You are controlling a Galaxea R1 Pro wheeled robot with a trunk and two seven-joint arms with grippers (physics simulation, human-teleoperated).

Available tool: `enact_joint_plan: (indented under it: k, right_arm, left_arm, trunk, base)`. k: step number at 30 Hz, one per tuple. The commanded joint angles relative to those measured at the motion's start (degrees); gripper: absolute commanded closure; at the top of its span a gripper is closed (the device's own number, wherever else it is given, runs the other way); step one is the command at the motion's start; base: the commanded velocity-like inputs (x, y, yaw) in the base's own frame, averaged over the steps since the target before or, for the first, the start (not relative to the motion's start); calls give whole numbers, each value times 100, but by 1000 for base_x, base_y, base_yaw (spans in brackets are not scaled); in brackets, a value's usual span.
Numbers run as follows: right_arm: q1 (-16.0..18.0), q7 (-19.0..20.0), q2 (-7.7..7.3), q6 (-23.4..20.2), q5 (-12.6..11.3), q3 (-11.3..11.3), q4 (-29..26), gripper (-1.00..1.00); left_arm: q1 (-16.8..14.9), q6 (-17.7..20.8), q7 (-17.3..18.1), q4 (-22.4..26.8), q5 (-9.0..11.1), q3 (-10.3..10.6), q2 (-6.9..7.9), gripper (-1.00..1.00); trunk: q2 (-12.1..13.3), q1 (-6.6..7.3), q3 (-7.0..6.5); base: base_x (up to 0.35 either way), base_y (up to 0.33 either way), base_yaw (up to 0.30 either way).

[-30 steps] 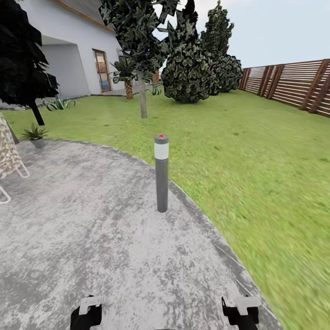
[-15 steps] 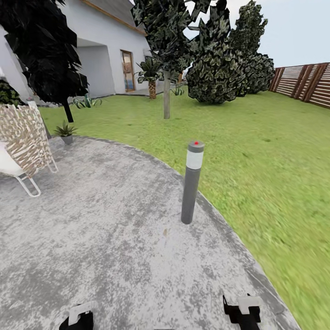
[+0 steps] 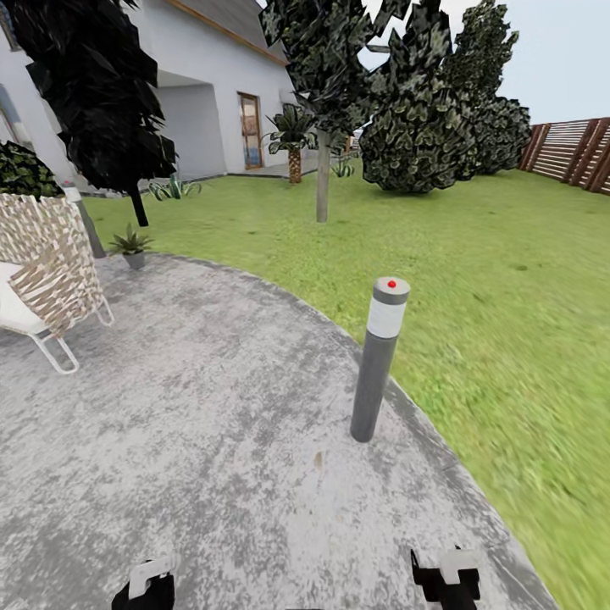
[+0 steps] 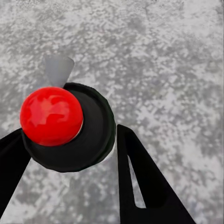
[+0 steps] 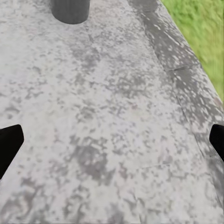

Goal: Pick up the pesticide atomizer in the garden and spray insectifuge to fully cover both potted plants in the garden.

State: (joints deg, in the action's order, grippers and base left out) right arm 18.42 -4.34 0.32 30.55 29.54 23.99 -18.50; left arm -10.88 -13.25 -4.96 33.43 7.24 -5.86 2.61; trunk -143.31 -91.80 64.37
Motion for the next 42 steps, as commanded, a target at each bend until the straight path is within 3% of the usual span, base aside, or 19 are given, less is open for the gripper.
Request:
enact_joint_plan:
  k: [1,26,33,42]
  right_arm:
    - [4,-32,3,14,61,26,4,-100]
    - [4,-40,-12,12,61,26,11,-100]
    - [4,-34,-6,12,61,26,7,-100]
    - [4,-23,21,12,61,18,12,-100]
  left_arm:
    - [-2,-20,-5,-3,60,15,2,100]
    - [-2,-14,-24,-50,67,15,-6,100]
    - [-2,-11,-35,-68,66,15,-81,100]
    - [-2,-3,-49,-79,58,15,-117,100]
  trunk:
    - [-1,-2,5]
    - [-1,-2,5]
    - [-1,-2,5]
    - [-1,-2,5]
  base:
    - [339,0,90]
    - [42,0,265]
    - [290,0,242]
    - [337,0,17]
